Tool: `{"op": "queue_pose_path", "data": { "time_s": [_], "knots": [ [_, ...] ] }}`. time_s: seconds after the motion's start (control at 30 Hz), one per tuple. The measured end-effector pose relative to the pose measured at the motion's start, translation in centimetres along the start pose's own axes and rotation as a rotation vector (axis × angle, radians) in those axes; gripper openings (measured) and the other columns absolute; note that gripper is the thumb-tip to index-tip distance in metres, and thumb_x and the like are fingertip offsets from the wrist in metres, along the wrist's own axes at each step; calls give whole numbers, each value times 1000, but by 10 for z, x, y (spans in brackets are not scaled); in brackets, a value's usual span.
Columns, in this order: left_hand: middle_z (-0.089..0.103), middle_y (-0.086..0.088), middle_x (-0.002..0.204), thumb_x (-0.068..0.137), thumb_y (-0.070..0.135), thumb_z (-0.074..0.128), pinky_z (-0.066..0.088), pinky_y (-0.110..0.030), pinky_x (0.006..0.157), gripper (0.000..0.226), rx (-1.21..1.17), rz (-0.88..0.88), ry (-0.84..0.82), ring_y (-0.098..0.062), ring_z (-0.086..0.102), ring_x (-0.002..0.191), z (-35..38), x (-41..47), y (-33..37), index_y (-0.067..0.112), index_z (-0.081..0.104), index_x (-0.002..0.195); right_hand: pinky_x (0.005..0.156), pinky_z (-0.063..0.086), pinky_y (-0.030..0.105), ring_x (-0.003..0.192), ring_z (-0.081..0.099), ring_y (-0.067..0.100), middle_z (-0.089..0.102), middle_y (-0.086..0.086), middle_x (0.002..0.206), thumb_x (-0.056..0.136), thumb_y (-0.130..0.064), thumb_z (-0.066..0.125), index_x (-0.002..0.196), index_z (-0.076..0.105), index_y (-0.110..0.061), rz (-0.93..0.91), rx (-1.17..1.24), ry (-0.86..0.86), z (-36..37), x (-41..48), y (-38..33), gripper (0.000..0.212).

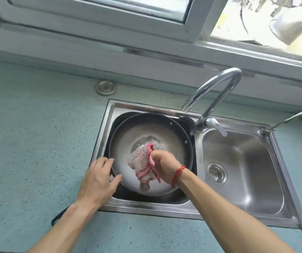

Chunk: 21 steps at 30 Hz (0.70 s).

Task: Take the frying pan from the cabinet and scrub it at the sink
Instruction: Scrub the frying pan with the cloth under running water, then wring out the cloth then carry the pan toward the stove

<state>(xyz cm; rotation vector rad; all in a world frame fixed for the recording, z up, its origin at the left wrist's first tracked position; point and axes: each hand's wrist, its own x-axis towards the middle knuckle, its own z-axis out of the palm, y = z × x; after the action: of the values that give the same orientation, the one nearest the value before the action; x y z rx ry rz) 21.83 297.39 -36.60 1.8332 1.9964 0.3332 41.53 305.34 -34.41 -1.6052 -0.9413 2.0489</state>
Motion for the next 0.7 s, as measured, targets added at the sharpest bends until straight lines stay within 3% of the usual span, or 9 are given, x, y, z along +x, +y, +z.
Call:
{"op": "queue_pose_path", "data": {
  "time_s": [0.07, 0.1, 0.17, 0.3, 0.4, 0.5, 0.57, 0.63, 0.7],
  "knots": [
    [60, 1, 118, 86, 27, 71, 41, -25, 97, 47, -240, -4, 43, -13, 54, 111, -21, 3, 23, 8, 60, 128, 106, 36, 67, 117, 54, 56, 56, 40, 124, 66, -12, 51, 122, 50, 22, -32, 28, -16, 1, -17, -13, 66],
    [61, 6, 117, 88, 24, 69, 41, -21, 95, 41, -347, 1, 82, -8, 56, 108, -30, 4, 35, 11, 62, 126, 105, 39, 64, 112, 59, 52, 60, 37, 119, 68, -13, 51, 122, 52, 20, -56, 40, -12, 0, -24, -19, 63],
    [63, 14, 110, 88, 18, 69, 48, -17, 88, 29, -524, 21, 159, 1, 60, 100, -48, 2, 59, 18, 67, 117, 89, 54, 48, 95, 63, 39, 64, 28, 103, 74, -14, 56, 115, 59, 16, -120, 76, 4, -2, -39, -34, 51],
    [68, 11, 109, 85, 8, 71, 56, -24, 87, 31, -803, 53, 120, -4, 66, 100, -75, 0, 97, 24, 69, 111, 64, 51, 31, 67, 61, 19, 65, 14, 81, 89, -13, 60, 92, 67, -2, -244, 142, 52, -9, -66, -62, 13],
    [65, 6, 114, 77, 23, 78, 56, -25, 87, 40, -858, 123, 35, -6, 66, 101, -90, 5, 115, 29, 65, 114, 45, 49, 21, 51, 61, 9, 67, 1, 63, 97, -8, 55, 75, 70, -10, -310, 113, 116, -15, -80, -79, 27],
    [65, 5, 109, 65, 36, 84, 54, -21, 84, 49, -823, 144, 67, -3, 67, 97, -98, 12, 127, 29, 64, 109, 54, 58, 27, 58, 66, 14, 70, 5, 69, 98, -9, 57, 80, 72, -7, -364, 35, 127, -13, -95, -95, 23],
    [70, 2, 103, 68, 32, 84, 54, -23, 83, 45, -877, 108, 88, -5, 69, 94, -103, 17, 133, 26, 65, 108, 72, 61, 39, 68, 66, 21, 68, 13, 78, 99, -12, 57, 88, 70, -1, -381, -31, 127, -11, -102, -103, 20],
    [75, 0, 98, 79, 22, 79, 56, -26, 80, 30, -1000, 82, 78, -12, 71, 93, -111, 21, 138, 22, 68, 107, 88, 53, 52, 78, 62, 29, 63, 22, 89, 99, -14, 57, 92, 67, 1, -380, -65, 114, -11, -108, -111, 20],
    [76, -1, 92, 87, 12, 71, 57, -24, 71, 16, -1107, 58, 84, -16, 73, 88, -119, 25, 142, 17, 72, 102, 85, 55, 47, 74, 63, 27, 64, 21, 88, 98, -15, 58, 87, 69, -2, -389, -112, 115, -14, -112, -119, 20]
  ]
}}
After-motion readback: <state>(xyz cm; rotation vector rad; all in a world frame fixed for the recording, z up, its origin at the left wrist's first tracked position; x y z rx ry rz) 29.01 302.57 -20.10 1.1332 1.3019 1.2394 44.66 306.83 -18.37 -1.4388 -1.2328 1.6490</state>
